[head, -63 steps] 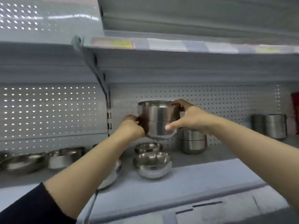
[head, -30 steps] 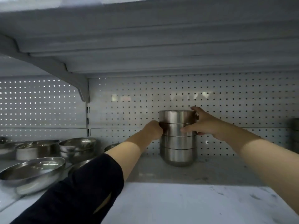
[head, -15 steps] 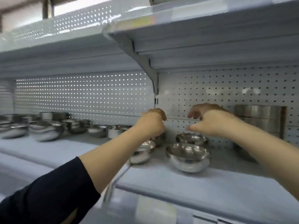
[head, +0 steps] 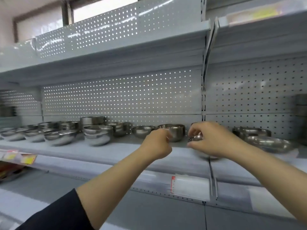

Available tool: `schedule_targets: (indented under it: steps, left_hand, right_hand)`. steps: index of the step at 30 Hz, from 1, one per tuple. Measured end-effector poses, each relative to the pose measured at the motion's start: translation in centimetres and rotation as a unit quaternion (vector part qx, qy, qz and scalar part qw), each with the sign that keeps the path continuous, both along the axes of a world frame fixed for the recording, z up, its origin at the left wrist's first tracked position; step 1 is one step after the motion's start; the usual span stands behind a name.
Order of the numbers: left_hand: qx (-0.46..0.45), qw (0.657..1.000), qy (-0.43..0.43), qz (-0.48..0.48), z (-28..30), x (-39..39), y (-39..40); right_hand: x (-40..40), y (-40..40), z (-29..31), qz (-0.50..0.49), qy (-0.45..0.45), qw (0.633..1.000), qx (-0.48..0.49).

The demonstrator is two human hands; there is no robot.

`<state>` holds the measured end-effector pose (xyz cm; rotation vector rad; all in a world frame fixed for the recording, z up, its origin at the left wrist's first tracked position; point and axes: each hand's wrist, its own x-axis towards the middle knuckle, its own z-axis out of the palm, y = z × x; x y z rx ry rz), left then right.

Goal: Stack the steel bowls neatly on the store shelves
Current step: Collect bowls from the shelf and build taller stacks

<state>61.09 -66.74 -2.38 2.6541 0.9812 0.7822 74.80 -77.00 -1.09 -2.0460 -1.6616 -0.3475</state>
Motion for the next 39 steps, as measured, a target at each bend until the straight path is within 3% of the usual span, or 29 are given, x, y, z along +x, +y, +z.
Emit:
schedule_targets:
  steps: [6, 14, 21, 27, 31, 36, 39]
  left_hand:
    - [0.013, 0.992, -0.062, -0.113, 1.0, 4.8, -2.7]
    - [0.082, 0.975, 0.077, -0.192, 2.3, 15.5, -9.4]
    - [-0.070, 0.979, 0.128, -0.145, 1.3, 19.7, -10.5]
    - [-0.184, 0.980, 0.038, -0.066, -0.5, 20.2, -9.1]
    - [-0.172, 0.983, -0.032, -0.056, 1.4, 22.0, -9.1]
    - [-0.141, 0.986, -0.086, -0.032, 5.5, 26.5, -8.1]
    - [-0.175, 0.973, -0.149, -0.030, 5.7, 29.2, -6.9]
  right_hand:
    - [7.9, -6.3, 1.8, -0.067, 0.090, 0.993, -0.030]
    - [15.6, -11.8, 2.4, -0.082, 0.064, 0.988, -0.110]
    - [19.6, -14.0, 1.1, -0.080, 0.056, 0.985, -0.145]
    - [21.4, -13.2, 0.1, -0.038, 0.063, 0.989, -0.129]
    - [23.2, -12.7, 1.3, -0.054, 0.072, 0.991, -0.100]
    - [26.5, -10.4, 4.3, -0.022, 0.146, 0.989, 0.027]
    - [28.3, -8.2, 4.0, 0.003, 0.175, 0.979, 0.106]
